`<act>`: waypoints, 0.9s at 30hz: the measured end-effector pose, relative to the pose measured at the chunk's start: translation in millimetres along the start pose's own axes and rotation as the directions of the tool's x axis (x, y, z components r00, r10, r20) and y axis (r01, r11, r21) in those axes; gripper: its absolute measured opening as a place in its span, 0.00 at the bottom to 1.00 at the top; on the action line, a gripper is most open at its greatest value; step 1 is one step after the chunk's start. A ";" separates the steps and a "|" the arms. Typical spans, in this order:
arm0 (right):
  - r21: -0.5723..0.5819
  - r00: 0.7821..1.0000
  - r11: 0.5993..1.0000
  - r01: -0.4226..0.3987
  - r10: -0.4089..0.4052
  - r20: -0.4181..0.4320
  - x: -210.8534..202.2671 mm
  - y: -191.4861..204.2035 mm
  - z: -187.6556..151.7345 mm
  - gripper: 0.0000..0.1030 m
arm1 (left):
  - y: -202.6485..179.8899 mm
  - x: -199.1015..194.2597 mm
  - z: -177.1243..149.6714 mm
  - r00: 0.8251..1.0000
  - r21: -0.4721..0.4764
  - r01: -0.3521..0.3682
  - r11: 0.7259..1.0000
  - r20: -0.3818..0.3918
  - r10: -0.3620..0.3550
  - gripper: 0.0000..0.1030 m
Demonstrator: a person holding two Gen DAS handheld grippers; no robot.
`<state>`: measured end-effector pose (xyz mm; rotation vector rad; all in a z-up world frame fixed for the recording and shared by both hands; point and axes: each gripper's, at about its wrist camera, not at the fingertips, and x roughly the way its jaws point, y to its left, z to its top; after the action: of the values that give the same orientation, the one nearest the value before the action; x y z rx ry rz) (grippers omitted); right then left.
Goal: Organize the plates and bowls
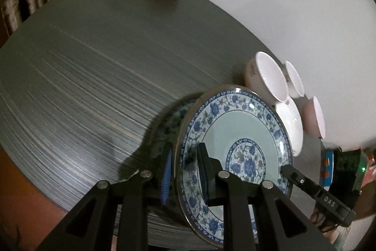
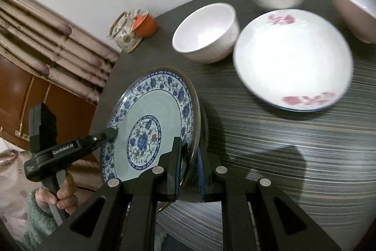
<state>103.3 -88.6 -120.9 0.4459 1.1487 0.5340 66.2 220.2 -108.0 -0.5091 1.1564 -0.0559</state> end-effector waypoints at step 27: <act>-0.157 0.979 0.968 0.198 -0.203 -0.019 42.7 30.2 -10.7 0.23 | -0.2 30.9 0.2 0.994 0.027 -0.107 0.994 0.027 0.106 0.19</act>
<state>101.5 -38.1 -138.1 0.1847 1.1616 0.4512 79.2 210.8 -134.4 -0.4212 1.1546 0.0259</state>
